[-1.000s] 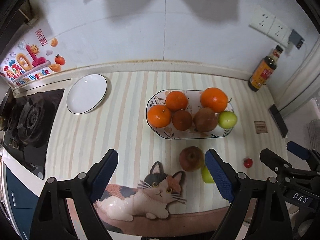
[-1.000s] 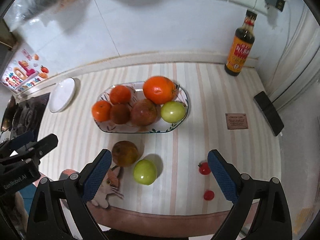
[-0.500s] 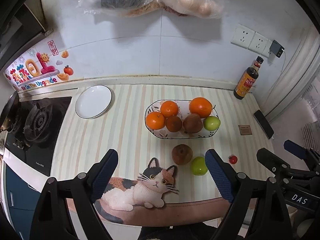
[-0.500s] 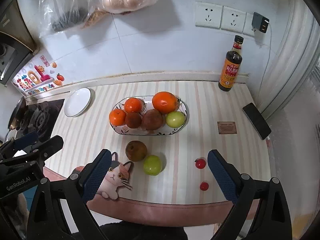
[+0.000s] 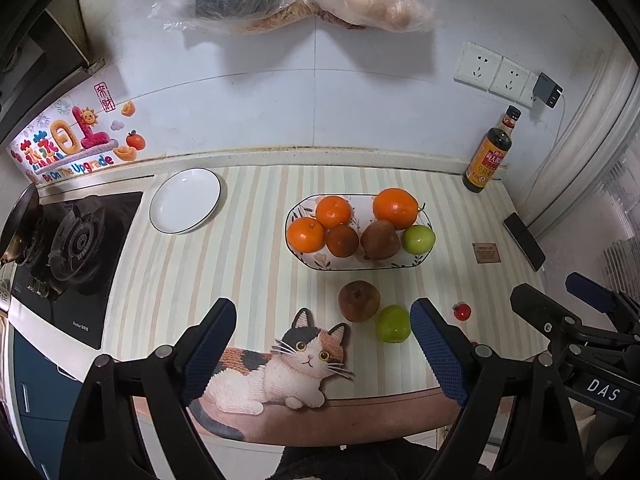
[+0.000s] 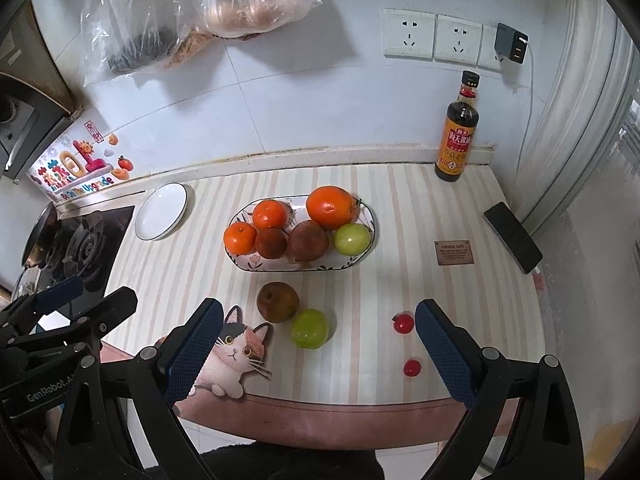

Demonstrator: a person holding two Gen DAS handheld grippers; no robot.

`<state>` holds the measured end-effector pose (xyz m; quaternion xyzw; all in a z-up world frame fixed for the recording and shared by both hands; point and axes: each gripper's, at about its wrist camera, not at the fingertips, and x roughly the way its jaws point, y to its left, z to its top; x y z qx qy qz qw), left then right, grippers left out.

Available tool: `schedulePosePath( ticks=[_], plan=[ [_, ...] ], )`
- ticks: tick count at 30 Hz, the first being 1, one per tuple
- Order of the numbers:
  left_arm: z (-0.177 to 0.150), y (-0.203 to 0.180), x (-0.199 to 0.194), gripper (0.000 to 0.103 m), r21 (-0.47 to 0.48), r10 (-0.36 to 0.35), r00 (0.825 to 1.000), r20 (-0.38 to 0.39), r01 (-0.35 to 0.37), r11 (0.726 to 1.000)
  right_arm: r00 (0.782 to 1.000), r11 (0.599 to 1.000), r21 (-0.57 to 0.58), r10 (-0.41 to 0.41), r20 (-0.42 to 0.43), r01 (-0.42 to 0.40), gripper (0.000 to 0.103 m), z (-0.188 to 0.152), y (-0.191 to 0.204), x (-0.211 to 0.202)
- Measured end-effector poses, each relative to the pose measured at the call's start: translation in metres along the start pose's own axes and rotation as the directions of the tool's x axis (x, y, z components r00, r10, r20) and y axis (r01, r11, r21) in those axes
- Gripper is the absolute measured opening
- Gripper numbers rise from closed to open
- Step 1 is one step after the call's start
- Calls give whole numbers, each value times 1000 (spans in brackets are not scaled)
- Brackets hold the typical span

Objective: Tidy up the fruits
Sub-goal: 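Lift both open tools back from the plate and hover, then grasp the brown fruit with the left tool while the right tool grasps the green apple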

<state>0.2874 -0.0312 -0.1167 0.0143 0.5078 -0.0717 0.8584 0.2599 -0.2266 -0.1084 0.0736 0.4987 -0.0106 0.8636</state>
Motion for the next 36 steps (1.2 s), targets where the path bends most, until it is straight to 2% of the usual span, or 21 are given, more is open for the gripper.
schedulePosePath(
  ticks=[5,6,7,9,15,19,26,27,30,31,32,36],
  plan=[
    [4,-1,5,89,-5,-4,1000,4,4,1000,1000,1000,16,9,0,-9,99,5,-3,5],
    [6,-1,8,98,-5,-2,1000,-1,2,1000,1000,1000,19,10,-2,-10,99,5,-4,8],
    [8,-1,13,102,-7,5,1000,-10,-5,1000,1000,1000,22,9,-6,-9,99,6,-5,11],
    [10,0,20,103,-11,17,1000,-10,-18,1000,1000,999,34,13,-23,-12,99,8,-8,23],
    [9,6,69,103,-12,84,993,-86,-86,996,990,996,81,58,-126,-48,99,3,-19,91],
    [1,13,109,102,-10,111,979,-170,-115,993,962,985,144,128,-241,-95,99,-12,-26,152],
    [-11,21,163,102,-7,136,945,-297,-144,990,879,966,230,210,-427,-119,97,-46,-19,252],
    [-12,22,170,102,-10,137,940,-312,-147,989,870,963,244,217,-442,-116,96,-50,-20,261],
    [-14,24,185,102,-35,115,931,-346,-135,990,847,957,272,228,-480,-103,75,-65,-19,287],
    [-14,25,190,102,-51,95,928,-359,-121,991,845,954,279,236,-480,-108,66,-68,-20,292],
    [-13,25,195,102,-67,75,925,-373,-108,992,853,955,275,233,-467,-110,58,-71,-21,292],
    [-7,19,213,102,-122,-20,911,-411,-33,992,866,961,258,208,-455,-95,58,-76,-32,286]
  ],
)
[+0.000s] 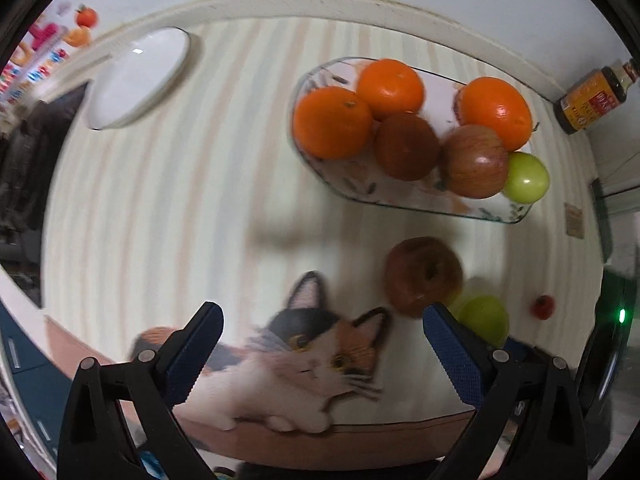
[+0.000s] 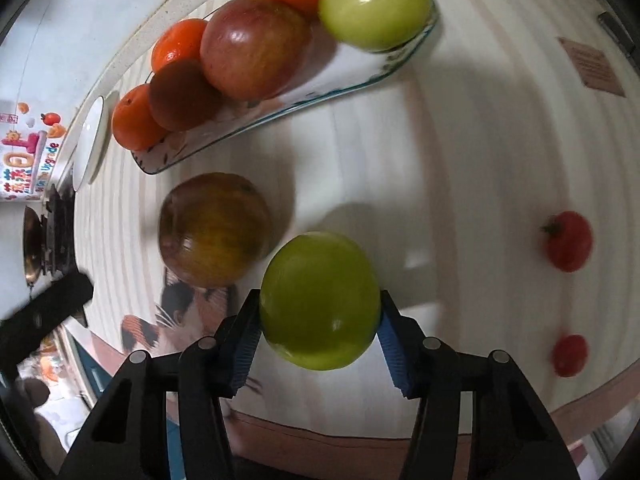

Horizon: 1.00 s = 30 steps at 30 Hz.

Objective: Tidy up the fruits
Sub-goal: 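Grasp the brown fruit with the left tool while the right tool grasps the green apple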

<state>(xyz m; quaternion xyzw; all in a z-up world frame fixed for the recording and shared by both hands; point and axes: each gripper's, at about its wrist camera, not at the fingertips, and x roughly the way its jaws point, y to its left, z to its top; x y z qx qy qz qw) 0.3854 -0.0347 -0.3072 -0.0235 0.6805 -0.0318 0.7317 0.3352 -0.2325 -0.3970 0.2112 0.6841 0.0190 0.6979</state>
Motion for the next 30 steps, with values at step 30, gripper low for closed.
schedulePosePath(
  ticks=[30],
  plan=[
    [-47,7,57,65,69,-9,995,-95,16,997,999,986,-162,-40,-26,35,58,-8,31,9]
  ],
)
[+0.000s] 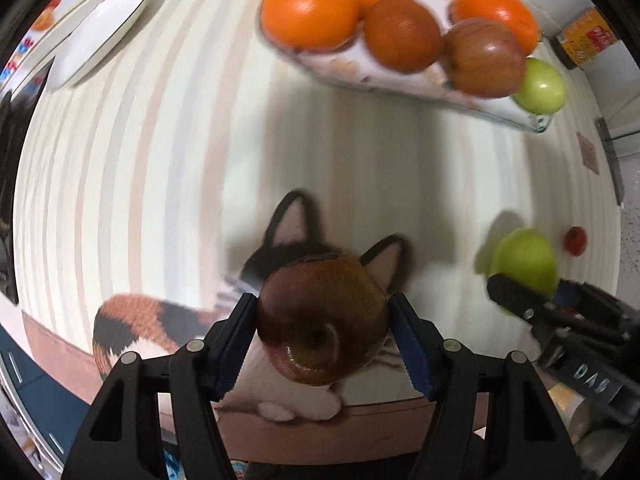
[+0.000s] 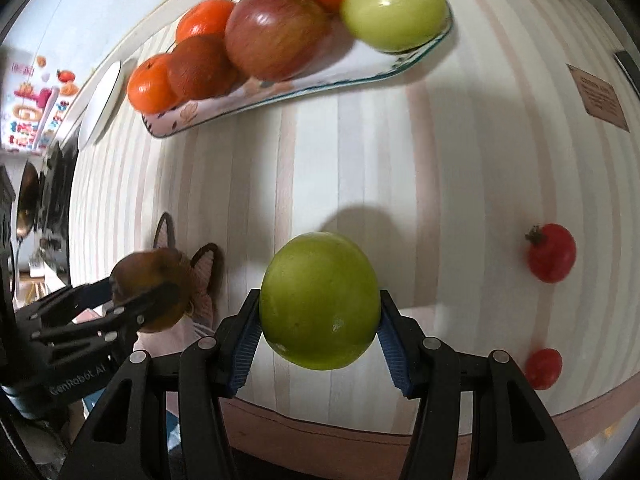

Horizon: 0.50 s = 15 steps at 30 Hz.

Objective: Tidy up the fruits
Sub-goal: 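Grasp the brown fruit with the left tool while the right tool grasps the green apple, then carry the brown fruit and green apple onto the oval plate and release both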

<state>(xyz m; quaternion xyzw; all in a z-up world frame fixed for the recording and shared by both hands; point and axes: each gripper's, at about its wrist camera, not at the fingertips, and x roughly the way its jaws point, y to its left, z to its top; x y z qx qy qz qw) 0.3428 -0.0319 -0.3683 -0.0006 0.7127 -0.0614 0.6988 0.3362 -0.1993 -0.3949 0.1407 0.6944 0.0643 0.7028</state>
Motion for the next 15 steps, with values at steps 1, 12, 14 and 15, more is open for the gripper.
schedulePosePath(
  ticks=[1,12,14,15],
  plan=[
    [0,3,-1,65,-13,4,1000,-1,-4,1000,1000,1000,0,-1,0,1,58,0,1,1],
    [-3,18,-5,65,-34,-20,1000,13,20,999,1000,999,47,21,-11,-21,66,5,-20,-11],
    [-3,18,-5,65,-36,-23,1000,11,23,999,999,999,46,30,-18,-29,65,4,-21,-10],
    [-2,16,-2,65,-37,-25,1000,9,26,999,999,999,41,37,-24,-36,63,4,-21,-9]
  ],
)
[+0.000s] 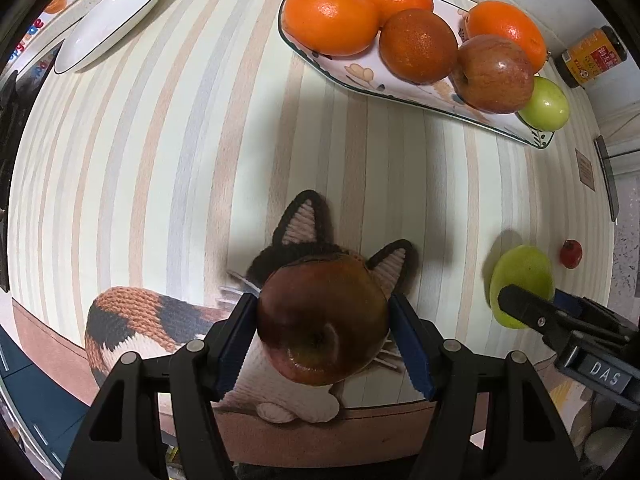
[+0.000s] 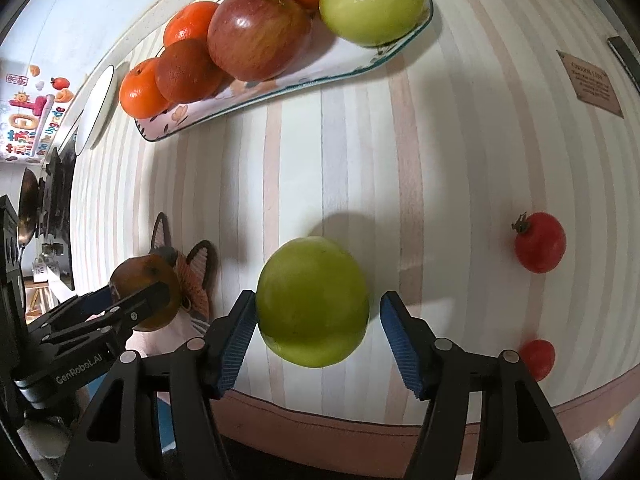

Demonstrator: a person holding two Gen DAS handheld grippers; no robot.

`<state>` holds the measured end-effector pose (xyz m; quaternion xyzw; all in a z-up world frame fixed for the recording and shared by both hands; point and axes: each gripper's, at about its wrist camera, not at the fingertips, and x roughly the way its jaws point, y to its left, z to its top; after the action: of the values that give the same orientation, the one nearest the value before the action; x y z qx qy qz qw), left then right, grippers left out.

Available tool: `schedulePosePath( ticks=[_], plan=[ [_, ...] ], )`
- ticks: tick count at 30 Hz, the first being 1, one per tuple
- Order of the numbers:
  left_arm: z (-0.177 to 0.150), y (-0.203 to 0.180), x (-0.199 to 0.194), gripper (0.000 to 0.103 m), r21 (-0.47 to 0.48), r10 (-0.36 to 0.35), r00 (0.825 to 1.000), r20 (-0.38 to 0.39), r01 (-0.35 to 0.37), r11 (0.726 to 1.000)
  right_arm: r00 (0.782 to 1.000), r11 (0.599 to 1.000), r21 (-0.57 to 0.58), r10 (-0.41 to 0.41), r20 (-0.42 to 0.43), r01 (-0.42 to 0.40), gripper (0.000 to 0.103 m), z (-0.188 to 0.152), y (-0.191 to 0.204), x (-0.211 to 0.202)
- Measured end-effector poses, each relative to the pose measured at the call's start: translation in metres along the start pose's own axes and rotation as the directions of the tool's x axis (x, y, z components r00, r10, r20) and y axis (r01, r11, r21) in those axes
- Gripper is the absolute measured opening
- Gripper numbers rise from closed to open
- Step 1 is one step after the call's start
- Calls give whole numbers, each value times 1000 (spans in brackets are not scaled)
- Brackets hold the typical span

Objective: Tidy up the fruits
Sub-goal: 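Carry the brown fruit and green apple onto the oval plate and release both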

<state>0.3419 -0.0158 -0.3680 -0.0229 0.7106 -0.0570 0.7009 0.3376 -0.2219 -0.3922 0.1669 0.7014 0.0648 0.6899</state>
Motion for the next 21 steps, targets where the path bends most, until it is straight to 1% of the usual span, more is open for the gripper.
schedulePosePath(
  ticks=[1,5,8,10,12,15,16,18,21],
  plan=[
    [1,2,0,65,-3,-4,1000,-2,4,1000,1000,1000,-2,13,-9,-13,58,-1,0,1],
    [7,0,-6,64,-5,-6,1000,0,6,1000,1000,1000,-15,-14,-2,14,58,-4,4,-1],
    [13,4,-22,64,-6,-31,999,24,31,999,1000,1000,-3,11,12,-11,58,0,6,-7],
    [23,7,-42,64,-6,-54,997,53,54,999,999,1000,-10,26,37,-25,58,8,11,-18],
    [32,10,-59,64,-5,-78,994,78,79,997,996,999,-25,49,73,-47,58,24,21,-36],
    [63,16,-91,65,-3,-112,985,128,113,994,990,996,-57,69,126,-62,58,56,35,-65],
    [78,19,-101,65,0,-119,982,143,121,993,988,996,-68,72,136,-63,58,69,39,-71],
    [107,22,-112,64,1,-131,979,155,133,991,985,995,-90,67,158,-53,58,94,49,-81],
    [151,26,-111,65,-4,-130,980,152,132,991,985,991,-133,21,169,1,58,135,66,-85]
  ],
)
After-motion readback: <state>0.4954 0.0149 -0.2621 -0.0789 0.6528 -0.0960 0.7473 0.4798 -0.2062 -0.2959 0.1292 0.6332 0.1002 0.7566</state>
